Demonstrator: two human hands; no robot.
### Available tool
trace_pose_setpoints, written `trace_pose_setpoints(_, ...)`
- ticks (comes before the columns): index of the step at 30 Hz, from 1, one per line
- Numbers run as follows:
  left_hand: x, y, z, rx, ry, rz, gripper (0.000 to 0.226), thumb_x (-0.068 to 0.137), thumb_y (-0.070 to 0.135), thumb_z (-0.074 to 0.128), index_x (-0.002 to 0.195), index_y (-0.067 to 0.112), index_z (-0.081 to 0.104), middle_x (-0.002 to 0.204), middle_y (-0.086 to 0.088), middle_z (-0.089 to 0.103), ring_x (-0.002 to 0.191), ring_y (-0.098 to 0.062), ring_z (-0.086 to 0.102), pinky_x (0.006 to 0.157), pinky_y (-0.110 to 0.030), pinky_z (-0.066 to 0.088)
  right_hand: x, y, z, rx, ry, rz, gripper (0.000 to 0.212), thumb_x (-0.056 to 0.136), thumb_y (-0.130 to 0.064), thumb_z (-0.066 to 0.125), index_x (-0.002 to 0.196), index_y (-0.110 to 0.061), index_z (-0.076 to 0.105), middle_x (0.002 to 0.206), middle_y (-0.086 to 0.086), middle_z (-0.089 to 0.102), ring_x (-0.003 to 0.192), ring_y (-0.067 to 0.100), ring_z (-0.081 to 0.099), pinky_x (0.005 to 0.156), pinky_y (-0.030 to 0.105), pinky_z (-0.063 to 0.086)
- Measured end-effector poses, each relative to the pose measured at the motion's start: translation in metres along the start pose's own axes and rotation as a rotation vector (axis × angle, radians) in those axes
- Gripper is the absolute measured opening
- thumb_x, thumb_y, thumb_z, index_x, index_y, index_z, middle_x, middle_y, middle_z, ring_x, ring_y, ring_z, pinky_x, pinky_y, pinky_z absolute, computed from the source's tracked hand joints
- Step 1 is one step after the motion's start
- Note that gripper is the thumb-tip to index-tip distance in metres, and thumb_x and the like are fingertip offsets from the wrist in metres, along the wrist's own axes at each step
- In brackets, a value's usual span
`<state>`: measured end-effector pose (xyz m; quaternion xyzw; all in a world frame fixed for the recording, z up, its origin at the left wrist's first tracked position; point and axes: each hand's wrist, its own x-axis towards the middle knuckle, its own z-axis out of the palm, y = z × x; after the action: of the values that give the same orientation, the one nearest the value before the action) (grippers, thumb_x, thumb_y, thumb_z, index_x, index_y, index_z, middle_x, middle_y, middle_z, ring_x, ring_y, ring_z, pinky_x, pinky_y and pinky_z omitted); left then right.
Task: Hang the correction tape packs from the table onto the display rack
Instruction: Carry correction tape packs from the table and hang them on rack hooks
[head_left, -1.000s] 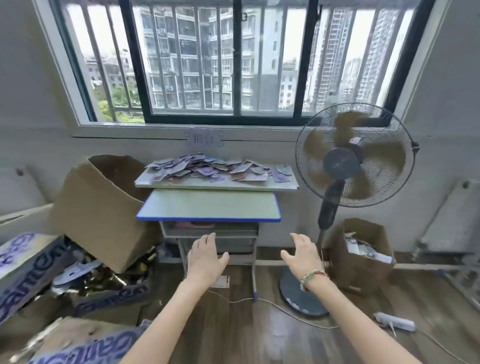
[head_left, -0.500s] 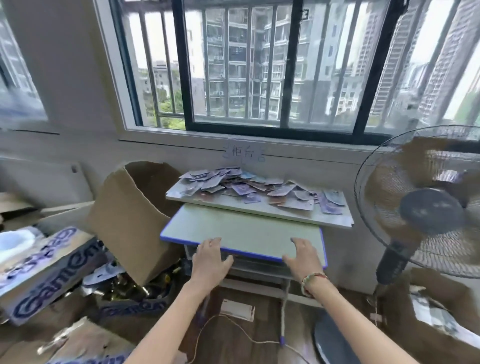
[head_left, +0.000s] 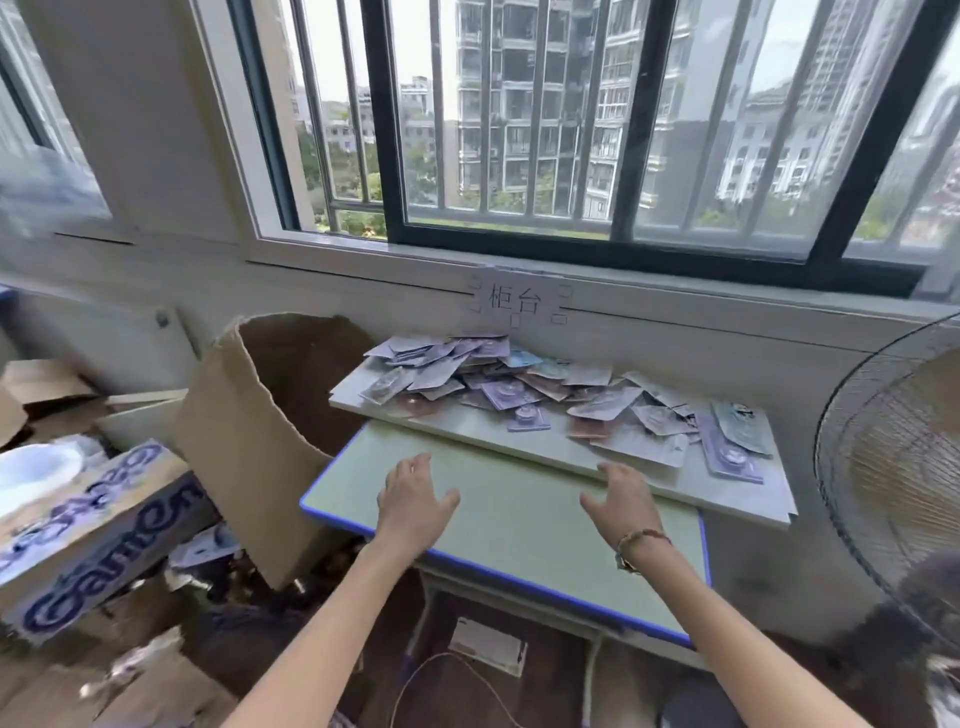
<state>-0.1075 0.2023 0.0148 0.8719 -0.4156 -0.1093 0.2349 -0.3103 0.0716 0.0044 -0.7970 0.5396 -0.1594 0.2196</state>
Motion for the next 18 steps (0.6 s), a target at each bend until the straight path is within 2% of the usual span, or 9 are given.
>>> trace_pose_setpoints(7,0.117,-0.007,0.017,-0.093,-0.001,-0.002,0.072,0.093,0.036,0.058,0.149,0.006,0.024,0.149,-0.016,0.031,0.137,-0.032,0.03,0.11,-0.041,0.028,0.09,-0.007,0.036,-0.018,-0.019,0.035,0.05,0.09,-0.022,0.056,0.137,-0.01,0.044,0.14,0.008,0.043,0.13,0.025,0.038,0.105,0.028,0.027)
trace_pose_setpoints(10,0.183,-0.012,0.017,-0.132,0.018,0.047,0.069,0.093,0.033,0.06,0.145,0.0,0.029,0.146,-0.021,0.034,0.136,-0.033,0.031,0.112,-0.039,0.026,0.139,-0.021,0.049,-0.035,-0.001,0.059,0.049,0.09,-0.022,0.056,0.135,-0.008,0.046,0.138,0.01,0.045,0.128,0.025,0.039,0.105,0.03,0.029)
trace_pose_setpoints(14,0.254,-0.021,0.016,-0.121,-0.052,0.017,0.07,0.095,0.039,0.054,0.146,0.001,0.026,0.15,-0.022,0.024,0.14,-0.033,0.024,0.114,-0.037,0.022,0.202,-0.051,0.061,-0.132,-0.021,0.055,0.047,0.092,-0.027,0.056,0.133,-0.007,0.045,0.136,0.011,0.046,0.126,0.026,0.042,0.102,0.029,0.031)
trace_pose_setpoints(18,0.316,-0.03,0.021,-0.083,-0.113,0.025,0.072,0.097,0.04,0.05,0.148,-0.001,0.02,0.15,-0.025,0.024,0.14,-0.035,0.024,0.114,-0.038,0.022,0.258,-0.078,0.072,-0.094,0.013,0.057,0.044,0.092,-0.025,0.057,0.13,-0.005,0.048,0.133,0.012,0.047,0.124,0.027,0.042,0.103,0.033,0.034)
